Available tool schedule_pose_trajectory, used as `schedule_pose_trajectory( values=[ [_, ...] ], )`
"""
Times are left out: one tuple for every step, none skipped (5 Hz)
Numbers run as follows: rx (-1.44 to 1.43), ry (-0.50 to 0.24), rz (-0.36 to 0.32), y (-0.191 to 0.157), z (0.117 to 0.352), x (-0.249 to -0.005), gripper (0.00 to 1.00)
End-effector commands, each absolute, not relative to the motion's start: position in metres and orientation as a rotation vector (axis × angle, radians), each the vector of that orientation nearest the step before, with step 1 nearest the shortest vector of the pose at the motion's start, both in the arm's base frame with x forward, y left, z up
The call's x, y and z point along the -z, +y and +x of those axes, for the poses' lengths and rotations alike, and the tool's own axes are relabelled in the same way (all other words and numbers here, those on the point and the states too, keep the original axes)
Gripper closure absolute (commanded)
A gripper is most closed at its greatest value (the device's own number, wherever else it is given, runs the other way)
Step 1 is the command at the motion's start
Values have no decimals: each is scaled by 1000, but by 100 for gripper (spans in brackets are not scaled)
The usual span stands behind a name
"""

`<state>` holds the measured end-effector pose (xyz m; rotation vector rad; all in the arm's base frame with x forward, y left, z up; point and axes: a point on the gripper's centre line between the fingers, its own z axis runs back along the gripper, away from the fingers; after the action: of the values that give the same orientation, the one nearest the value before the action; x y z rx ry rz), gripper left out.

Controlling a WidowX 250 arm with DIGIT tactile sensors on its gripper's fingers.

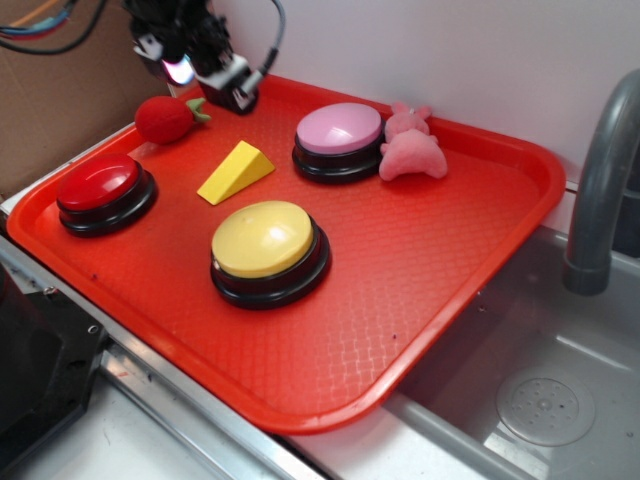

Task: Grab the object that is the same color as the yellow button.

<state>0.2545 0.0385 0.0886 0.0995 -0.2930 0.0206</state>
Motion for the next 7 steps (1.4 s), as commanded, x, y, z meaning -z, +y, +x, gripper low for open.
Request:
schedule_pose_trajectory(
  values=[
    [17,-284,52,55,265,-52,0],
    [19,-259,27,58,262,-33,0],
    [69,-265,-33,53,268,-18,0],
    [96,-267,-30,45,272,-18,0],
    [81,-288,-23,41,272,-19,100],
    [66,-274,-24,43,270,-23,100],
    [80,-223,-24,42,266,-51,100]
  ],
)
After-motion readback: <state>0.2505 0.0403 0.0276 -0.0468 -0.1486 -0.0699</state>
